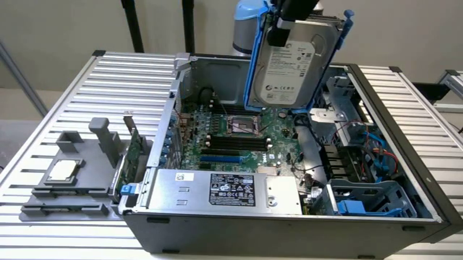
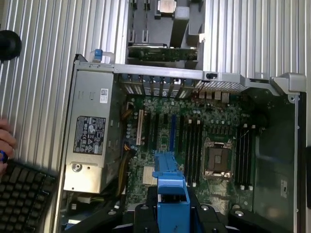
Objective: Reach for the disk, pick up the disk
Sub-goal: 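Pick up the disk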
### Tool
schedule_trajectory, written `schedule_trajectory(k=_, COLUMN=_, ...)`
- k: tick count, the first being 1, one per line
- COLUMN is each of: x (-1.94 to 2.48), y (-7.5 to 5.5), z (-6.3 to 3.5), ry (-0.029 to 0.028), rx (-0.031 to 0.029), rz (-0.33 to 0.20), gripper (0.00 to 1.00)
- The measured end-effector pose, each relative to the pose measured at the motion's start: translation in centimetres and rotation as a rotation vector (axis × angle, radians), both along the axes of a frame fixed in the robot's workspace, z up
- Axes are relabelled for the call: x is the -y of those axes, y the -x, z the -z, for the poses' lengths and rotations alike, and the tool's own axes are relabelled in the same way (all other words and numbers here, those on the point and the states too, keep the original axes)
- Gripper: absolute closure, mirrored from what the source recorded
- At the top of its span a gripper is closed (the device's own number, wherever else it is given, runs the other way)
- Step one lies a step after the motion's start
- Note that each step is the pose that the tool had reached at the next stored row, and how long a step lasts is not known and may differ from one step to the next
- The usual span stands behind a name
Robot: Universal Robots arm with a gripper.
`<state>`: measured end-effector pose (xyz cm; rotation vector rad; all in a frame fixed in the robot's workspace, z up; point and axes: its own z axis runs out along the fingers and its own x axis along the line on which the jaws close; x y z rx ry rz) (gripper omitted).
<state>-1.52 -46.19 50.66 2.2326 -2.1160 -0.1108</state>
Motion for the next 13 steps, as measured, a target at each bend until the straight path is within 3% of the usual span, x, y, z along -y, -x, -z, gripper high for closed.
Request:
schedule_trajectory(k=8, x=1.71, y=-2.3, z=0.00, ry=0.0000, rx=-0.0211, rz=0.000, gripper=0.67)
schedule_trajectory(k=13, x=2.78, y=-3.8, z=0.00, ry=0.0001, rx=-0.0288, rz=0.000, gripper=0.67)
